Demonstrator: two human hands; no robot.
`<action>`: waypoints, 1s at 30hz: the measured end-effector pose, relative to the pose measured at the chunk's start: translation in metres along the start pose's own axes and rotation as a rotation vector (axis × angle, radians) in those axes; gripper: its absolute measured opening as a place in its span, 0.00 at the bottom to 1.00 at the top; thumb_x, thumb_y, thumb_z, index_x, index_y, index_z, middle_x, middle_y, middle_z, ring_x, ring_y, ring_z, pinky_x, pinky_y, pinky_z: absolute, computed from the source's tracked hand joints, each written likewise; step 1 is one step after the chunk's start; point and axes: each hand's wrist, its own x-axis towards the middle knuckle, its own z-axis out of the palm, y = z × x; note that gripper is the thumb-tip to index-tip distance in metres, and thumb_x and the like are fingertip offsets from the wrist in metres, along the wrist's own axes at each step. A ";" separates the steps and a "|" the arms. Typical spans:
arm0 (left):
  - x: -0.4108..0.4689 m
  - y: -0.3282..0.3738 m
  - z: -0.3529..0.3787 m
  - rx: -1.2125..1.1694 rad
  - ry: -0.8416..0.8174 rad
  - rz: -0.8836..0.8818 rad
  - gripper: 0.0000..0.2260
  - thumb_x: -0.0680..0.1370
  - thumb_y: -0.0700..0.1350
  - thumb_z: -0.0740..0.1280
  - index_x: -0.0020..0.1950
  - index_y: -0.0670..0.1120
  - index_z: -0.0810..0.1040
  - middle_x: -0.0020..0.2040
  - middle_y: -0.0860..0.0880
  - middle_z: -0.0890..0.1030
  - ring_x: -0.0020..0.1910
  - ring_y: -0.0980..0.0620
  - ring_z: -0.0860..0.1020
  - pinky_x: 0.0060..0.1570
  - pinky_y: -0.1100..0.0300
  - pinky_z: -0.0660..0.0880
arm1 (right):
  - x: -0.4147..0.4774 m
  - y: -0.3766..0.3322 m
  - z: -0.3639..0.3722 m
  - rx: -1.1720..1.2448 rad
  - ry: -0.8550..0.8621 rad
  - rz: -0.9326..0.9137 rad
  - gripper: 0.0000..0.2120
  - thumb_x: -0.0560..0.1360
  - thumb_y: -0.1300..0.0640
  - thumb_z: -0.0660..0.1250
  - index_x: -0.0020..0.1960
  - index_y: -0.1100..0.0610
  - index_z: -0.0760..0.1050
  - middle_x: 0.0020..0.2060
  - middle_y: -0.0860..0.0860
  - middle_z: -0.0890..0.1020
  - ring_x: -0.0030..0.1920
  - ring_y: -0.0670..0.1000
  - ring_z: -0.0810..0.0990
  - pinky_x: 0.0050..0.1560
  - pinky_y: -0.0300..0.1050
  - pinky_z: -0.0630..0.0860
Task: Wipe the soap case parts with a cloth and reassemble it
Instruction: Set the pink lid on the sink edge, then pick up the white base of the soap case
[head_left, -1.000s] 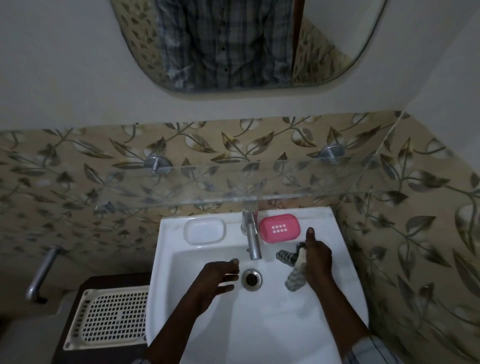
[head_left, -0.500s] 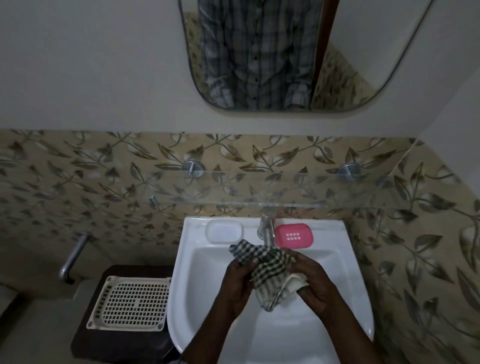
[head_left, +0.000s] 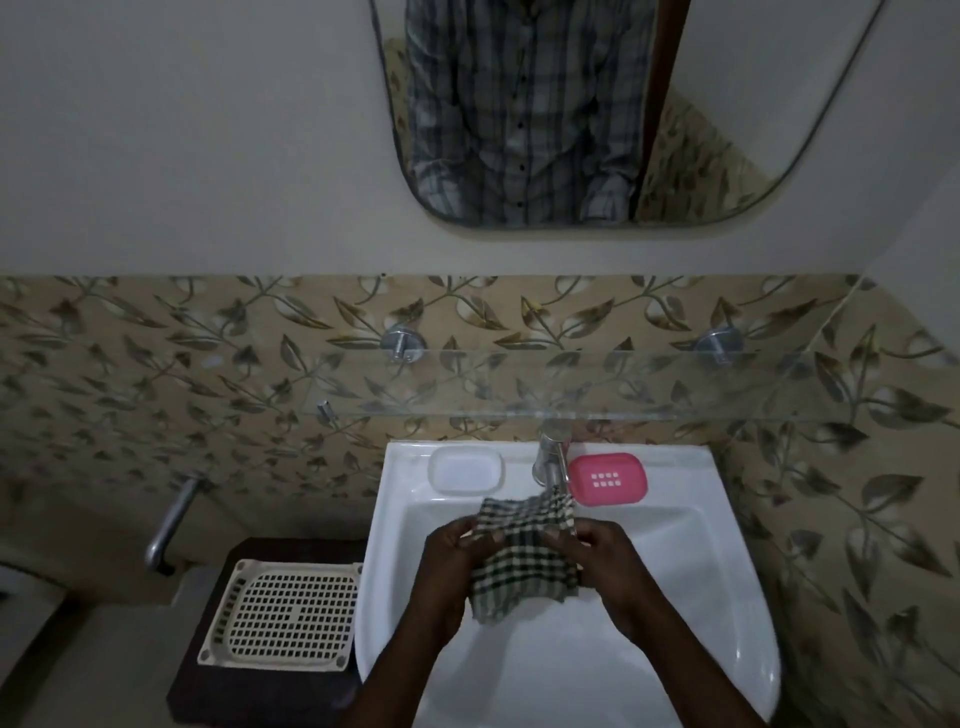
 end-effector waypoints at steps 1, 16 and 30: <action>0.001 -0.002 -0.003 0.014 0.013 -0.024 0.11 0.72 0.42 0.74 0.54 0.44 0.87 0.52 0.39 0.87 0.53 0.38 0.86 0.53 0.45 0.83 | 0.001 0.005 0.002 0.014 -0.027 -0.005 0.12 0.72 0.53 0.75 0.53 0.57 0.84 0.50 0.57 0.87 0.52 0.59 0.86 0.47 0.47 0.82; 0.124 0.010 -0.048 0.809 0.626 0.085 0.16 0.78 0.44 0.71 0.57 0.31 0.81 0.57 0.33 0.83 0.60 0.36 0.80 0.61 0.53 0.70 | 0.000 0.076 0.017 0.276 0.260 0.094 0.11 0.69 0.73 0.68 0.48 0.64 0.84 0.44 0.66 0.86 0.46 0.66 0.85 0.51 0.58 0.80; 0.091 0.010 -0.048 0.448 0.414 -0.022 0.09 0.73 0.33 0.72 0.50 0.37 0.76 0.37 0.36 0.82 0.27 0.43 0.80 0.30 0.50 0.82 | -0.029 0.079 -0.025 0.238 0.376 0.173 0.11 0.69 0.75 0.70 0.48 0.66 0.84 0.43 0.68 0.85 0.43 0.63 0.84 0.50 0.55 0.78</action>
